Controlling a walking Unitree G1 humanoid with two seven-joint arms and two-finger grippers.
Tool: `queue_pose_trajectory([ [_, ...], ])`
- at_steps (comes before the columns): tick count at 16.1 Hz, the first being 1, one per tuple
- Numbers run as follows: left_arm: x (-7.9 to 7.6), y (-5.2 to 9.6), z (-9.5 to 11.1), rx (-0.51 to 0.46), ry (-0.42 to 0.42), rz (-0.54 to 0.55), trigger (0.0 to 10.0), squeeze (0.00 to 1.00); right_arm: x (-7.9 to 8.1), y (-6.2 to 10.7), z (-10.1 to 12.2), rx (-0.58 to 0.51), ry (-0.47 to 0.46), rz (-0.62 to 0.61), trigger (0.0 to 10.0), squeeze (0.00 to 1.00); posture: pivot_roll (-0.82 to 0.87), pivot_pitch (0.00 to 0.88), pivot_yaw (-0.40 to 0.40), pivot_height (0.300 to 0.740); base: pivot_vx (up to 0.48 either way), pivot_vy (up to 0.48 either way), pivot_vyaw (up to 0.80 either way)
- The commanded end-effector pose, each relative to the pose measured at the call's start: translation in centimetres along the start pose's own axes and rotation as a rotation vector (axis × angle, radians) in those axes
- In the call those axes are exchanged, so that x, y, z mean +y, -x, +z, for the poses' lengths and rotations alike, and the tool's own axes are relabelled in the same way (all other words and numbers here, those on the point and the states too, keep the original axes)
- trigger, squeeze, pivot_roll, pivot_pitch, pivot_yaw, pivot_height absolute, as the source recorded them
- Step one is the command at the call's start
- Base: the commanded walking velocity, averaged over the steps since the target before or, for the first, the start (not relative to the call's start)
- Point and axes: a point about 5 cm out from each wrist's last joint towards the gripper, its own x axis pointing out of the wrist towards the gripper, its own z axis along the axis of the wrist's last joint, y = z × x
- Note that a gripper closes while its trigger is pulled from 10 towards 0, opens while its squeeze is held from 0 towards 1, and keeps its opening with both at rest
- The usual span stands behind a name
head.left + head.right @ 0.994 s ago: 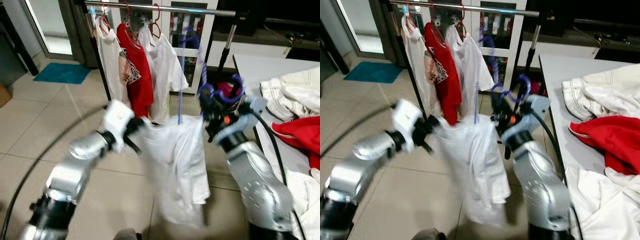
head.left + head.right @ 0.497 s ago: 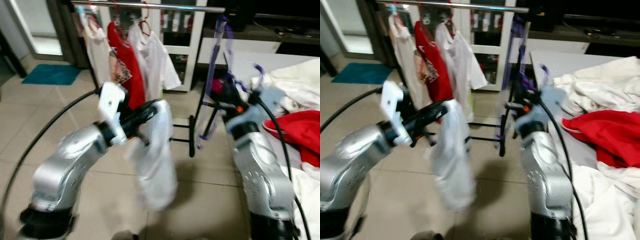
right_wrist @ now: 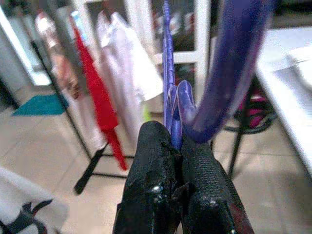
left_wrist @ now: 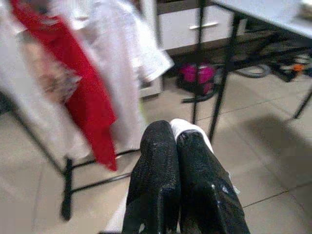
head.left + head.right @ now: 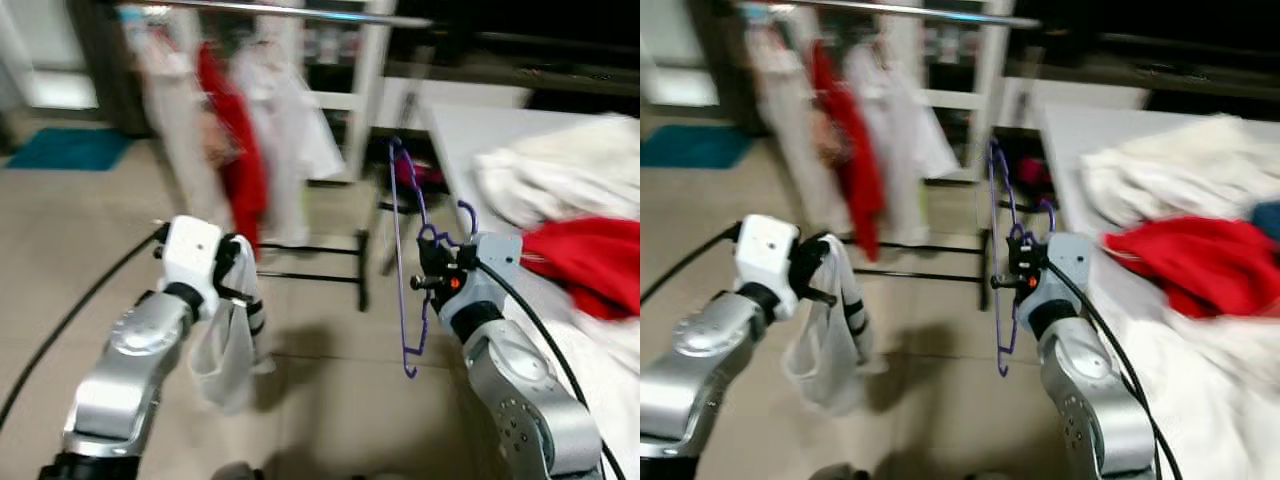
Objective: Hang hanger
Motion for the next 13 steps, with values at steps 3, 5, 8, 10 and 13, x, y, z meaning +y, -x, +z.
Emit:
queue_pose_trajectory([
  [3,-0.9,-0.4,1.7,-0.082,-0.065,-0.033,10.0,0.00,1.5,-0.2,1.7,-0.034,-0.025,0.136,10.0,0.00,0.01,0.024,-0.030,0.740,0.000,0.000,-0.80],
  [5,-1.1,-0.5,2.7,-0.122,-0.027,-0.045,10.0,0.00,2.2,0.1,2.9,-0.086,-0.029,0.162,10.0,0.00,0.00,0.026,-0.027,0.740,0.000,0.000,-0.80],
  [8,-0.8,-0.9,2.4,-0.107,-0.039,-0.021,10.0,0.00,2.9,0.5,3.0,-0.075,-0.014,0.203,10.0,0.00,-0.01,0.035,-0.018,0.740,0.000,0.000,-0.80],
  [10,-1.0,-0.9,2.7,-0.113,-0.028,-0.037,10.0,0.00,3.3,1.1,3.6,-0.075,-0.061,0.247,10.0,0.00,-0.01,0.048,-0.010,0.740,0.000,0.000,-0.80],
  [13,-1.0,-0.8,2.9,-0.120,-0.037,-0.049,10.0,0.00,3.7,1.4,4.6,-0.088,-0.082,0.288,10.0,0.00,-0.02,0.045,-0.011,0.740,0.000,0.000,-0.80],
])
